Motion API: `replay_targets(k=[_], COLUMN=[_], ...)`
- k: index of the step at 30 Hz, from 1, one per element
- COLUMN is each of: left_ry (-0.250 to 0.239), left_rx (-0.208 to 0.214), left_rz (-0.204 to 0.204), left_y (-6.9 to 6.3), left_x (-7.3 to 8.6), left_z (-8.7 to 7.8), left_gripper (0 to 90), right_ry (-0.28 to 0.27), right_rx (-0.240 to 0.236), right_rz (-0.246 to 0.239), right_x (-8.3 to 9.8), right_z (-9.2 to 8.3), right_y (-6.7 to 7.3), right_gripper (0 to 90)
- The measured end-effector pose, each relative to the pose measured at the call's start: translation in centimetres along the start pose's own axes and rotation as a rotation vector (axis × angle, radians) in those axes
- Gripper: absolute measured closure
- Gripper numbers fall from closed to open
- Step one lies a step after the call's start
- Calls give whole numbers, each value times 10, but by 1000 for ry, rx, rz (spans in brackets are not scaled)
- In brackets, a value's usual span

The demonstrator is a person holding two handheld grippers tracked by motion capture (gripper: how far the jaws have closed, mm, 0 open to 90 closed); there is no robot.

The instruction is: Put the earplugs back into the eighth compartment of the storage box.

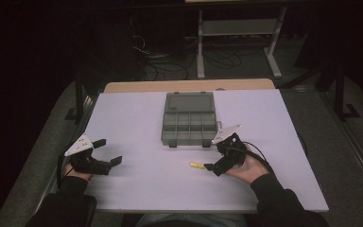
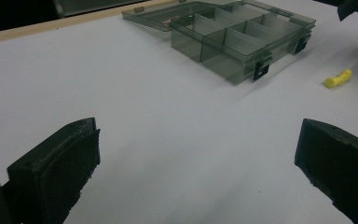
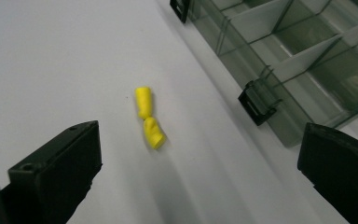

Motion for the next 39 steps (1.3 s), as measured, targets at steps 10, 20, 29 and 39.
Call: replay_targets(k=[10, 20, 29, 39], left_ry=[1, 0, 0, 0], left_rx=[2, 7, 9, 10], left_rz=[2, 11, 10, 10], left_y=[-1, -1, -1, -2], left_x=[0, 0, 0, 0], left_z=[0, 0, 0, 0], left_gripper=[0, 0, 0, 0], right_ry=[77, 110, 161, 177], right_rx=[-65, -120, -168, -158], right_rz=[-1, -31, -42, -81], right_x=[4, -2, -2, -1], right_z=[21, 38, 47, 45], right_y=[2, 9, 10, 11], right_gripper=[0, 148, 396, 686])
Point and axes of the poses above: each handheld gripper's, and its own axes: z roughly forward along the jaws, x roughly out of its underside, y roughly to its left, the point moved 8 cm from there along z, roughly forward along the jaws, and after that the axes turned 13 degrees about -x, right-handed, at the moved point
